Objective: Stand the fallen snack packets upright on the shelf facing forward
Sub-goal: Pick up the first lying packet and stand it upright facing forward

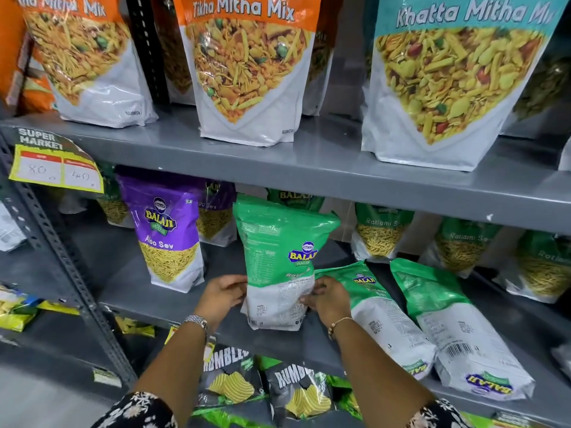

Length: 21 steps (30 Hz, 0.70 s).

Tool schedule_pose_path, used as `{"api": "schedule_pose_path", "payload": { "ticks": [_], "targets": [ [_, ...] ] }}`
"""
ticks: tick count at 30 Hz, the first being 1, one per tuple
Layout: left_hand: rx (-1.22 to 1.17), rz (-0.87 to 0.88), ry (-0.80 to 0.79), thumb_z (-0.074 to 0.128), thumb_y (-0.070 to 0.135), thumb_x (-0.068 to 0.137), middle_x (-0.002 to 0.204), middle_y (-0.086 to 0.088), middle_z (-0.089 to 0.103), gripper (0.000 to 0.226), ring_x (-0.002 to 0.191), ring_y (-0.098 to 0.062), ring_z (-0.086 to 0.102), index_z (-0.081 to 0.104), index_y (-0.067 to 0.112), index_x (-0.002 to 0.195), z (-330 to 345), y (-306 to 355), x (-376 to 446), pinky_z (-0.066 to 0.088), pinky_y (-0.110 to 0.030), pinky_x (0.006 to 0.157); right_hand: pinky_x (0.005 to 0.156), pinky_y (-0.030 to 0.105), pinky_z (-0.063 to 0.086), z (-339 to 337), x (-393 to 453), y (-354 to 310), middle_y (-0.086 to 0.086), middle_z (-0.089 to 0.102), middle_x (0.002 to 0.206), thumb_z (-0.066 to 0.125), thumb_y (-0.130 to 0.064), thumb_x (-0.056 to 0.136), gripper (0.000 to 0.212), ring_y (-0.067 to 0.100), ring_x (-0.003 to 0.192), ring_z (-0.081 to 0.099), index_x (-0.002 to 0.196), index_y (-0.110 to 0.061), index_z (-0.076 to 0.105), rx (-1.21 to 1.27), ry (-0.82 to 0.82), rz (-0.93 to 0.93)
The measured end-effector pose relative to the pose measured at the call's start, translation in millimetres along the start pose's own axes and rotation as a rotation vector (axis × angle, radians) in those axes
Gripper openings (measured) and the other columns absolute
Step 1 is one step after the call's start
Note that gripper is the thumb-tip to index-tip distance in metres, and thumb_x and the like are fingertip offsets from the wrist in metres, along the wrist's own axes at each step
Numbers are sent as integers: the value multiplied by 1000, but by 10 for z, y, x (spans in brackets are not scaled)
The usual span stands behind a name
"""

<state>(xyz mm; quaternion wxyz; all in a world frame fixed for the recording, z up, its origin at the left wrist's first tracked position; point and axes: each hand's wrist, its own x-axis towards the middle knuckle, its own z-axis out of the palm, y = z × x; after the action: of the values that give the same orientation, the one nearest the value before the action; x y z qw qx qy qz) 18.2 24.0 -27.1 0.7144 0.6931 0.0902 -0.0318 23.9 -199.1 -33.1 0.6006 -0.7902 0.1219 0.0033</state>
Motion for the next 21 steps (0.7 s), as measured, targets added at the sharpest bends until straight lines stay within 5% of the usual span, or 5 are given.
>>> {"api": "schedule_pose_path", "payload": {
  "ticks": [5,9,14,21],
  "targets": [
    [75,82,49,52,-14,82,56,14,72,23,57,3,66,64,5,87,13,-40,-20,54,-10,56,83,51,58,9,28,14,13,73,73,81,8,62,31,32,81,73,66,-14,60,68,31,49],
    [34,118,-13,53,-19,79,83,-2,69,39,77,-13,65,66,15,90,1,-97,-63,56,-13,64,83,50,59,-1,22,-6,14,72,72,79,11,64,28,37,86,72,65,-11,62,122,57,81],
    [30,113,9,57,-17,77,66,1,71,27,66,-11,64,69,6,85,11,-153,-65,55,-13,61,84,52,57,-32,110,57,14,75,74,86,-1,54,28,32,81,73,59,-16,63,41,26,50],
    [18,149,84,64,-3,79,76,-13,64,14,79,-23,59,67,9,75,-106,-219,-24,54,-31,79,77,55,59,-77,118,-49,7,66,59,82,2,63,33,29,67,68,49,-18,59,-63,43,56]
  ]
}}
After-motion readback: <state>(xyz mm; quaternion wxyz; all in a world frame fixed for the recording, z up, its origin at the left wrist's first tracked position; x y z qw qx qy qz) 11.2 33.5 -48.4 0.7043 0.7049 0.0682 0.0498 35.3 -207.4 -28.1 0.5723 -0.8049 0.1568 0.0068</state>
